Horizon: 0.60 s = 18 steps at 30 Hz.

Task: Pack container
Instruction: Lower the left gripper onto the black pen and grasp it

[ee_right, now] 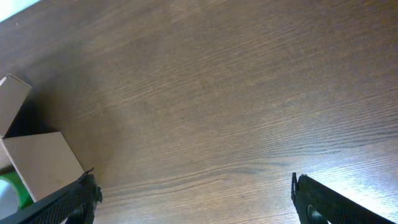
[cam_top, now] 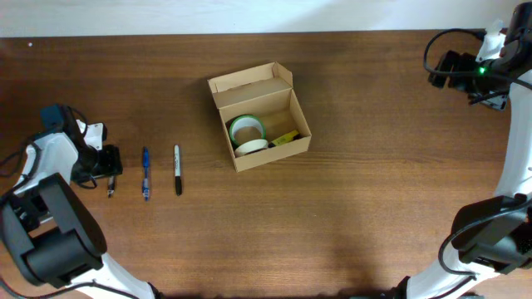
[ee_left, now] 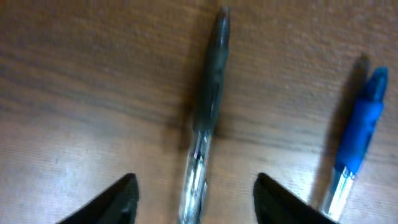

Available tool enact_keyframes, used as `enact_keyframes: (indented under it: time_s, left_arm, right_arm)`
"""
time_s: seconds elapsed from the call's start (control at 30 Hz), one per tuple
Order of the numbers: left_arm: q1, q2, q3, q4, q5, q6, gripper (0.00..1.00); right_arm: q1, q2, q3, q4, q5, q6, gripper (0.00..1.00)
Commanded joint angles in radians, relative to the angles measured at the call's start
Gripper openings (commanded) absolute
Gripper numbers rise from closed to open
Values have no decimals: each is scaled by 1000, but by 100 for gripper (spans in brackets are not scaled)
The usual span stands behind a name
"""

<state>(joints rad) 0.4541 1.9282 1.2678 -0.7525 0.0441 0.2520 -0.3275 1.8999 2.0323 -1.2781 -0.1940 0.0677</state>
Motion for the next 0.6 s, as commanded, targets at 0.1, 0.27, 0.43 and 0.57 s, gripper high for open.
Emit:
enact_keyframes:
  time_s: [0.1,0.27,0.43,0.57]
  left_arm:
    - [-2,50,11,53,-3,35,31]
    - [-6,85,11,50,-6,73,18]
    - [-13,120,11,40,-3,79,12]
    - [-37,112,28,19,9,79,1]
  right_arm:
    - [-5,-12,5,0,-12,0,99]
    - [-5,-12,5,0,-12,0,99]
    - [-5,-12,5,0,-13,0,99]
    - [-5,-12,5,0,-12,0,99]
